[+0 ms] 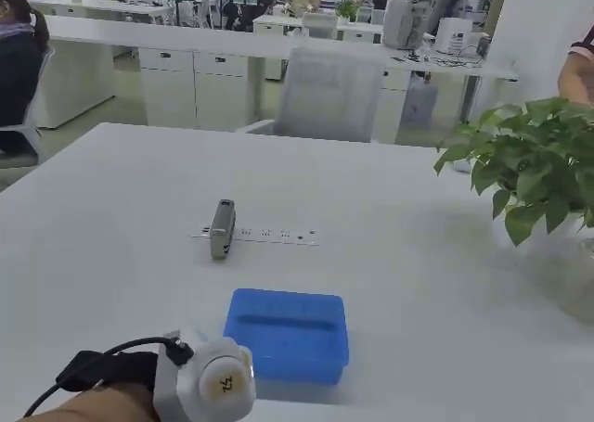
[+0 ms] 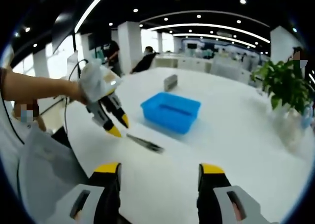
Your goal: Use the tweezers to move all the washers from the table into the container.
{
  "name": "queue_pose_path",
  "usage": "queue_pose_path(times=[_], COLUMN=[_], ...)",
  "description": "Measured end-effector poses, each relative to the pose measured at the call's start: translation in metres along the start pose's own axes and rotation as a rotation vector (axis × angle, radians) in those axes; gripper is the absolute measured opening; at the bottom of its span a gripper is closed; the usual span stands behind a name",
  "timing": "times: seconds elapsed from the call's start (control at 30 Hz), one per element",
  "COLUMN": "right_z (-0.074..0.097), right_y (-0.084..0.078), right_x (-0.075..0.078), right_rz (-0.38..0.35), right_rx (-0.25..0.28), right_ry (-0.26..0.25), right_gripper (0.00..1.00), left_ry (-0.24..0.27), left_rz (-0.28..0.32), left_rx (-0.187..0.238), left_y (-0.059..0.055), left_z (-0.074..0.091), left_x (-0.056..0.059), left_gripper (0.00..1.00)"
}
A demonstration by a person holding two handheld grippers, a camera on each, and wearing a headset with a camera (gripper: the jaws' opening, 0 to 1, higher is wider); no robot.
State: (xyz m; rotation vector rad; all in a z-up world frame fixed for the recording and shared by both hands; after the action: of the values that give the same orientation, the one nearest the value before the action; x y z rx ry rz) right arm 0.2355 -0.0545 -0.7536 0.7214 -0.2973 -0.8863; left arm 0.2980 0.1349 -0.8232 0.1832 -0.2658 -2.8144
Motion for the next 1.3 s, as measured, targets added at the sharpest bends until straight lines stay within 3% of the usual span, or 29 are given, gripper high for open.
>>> queue_pose_path(times=[0.1, 0.2, 0.3, 0.43, 0.53, 0.63, 0.77, 0.97, 1.3], right_z=[0.001, 0.003, 0.004, 0.004, 0.005, 0.006, 0.008, 0.009, 0.013], right_y=[0.0, -0.001, 0.0, -0.002, -0.002, -0.001, -0.001, 0.0, 0.002], right_x=[0.003, 0.003, 0.0, -0.001, -0.002, -0.002, -0.002, 0.002, 0.008], right_rz=[-0.008, -0.011, -0.014, -0.011, -0.018, -0.018, -0.029, -0.043, -0.096], right_rx=[0.004, 0.015, 0.021, 0.016, 0.021, 0.028, 0.03, 0.042, 0.065], right_ry=[0.0, 0.0, 0.007, 0.012, 0.015, 0.015, 0.007, -0.022, -0.034], right_gripper=[0.66, 0.63, 0.67, 0.74, 0.79, 0.83, 0.9, 0.97, 0.99], left_ry=[0.034, 0.055, 0.087, 0.126, 0.168, 0.182, 0.234, 0.325, 0.353], left_rz=[0.131, 0.219, 0.3, 0.455, 0.54, 0.613, 0.666, 0.8, 0.792], left_rx=[0.071, 0.119, 0.171, 0.271, 0.322, 0.333, 0.343, 0.491, 0.467], left_y=[-0.001, -0.006, -0.011, -0.019, -0.026, -0.038, -0.051, -0.056, -0.066], left_z=[0.017, 0.028, 0.039, 0.054, 0.065, 0.073, 0.079, 0.098, 0.097], left_x=[0.006, 0.013, 0.022, 0.031, 0.034, 0.039, 0.044, 0.043, 0.052], left_gripper=[0.4, 0.45, 0.5, 0.72, 0.84, 0.88, 0.95, 0.99, 0.99])
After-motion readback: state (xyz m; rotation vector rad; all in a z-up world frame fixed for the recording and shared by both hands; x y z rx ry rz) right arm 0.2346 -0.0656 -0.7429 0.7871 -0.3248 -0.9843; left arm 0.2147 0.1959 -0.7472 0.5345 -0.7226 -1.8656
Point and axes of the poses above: the centre of the closed fingertips' face, and the gripper's own axes: z roughly backward along the fingers, x roughly to its right, y roughly out of its top, the point moved 3 cm from there along z, roughly backward along the fingers, and after that the axes turned 11 degrees about -x, right-handed, at the moved point
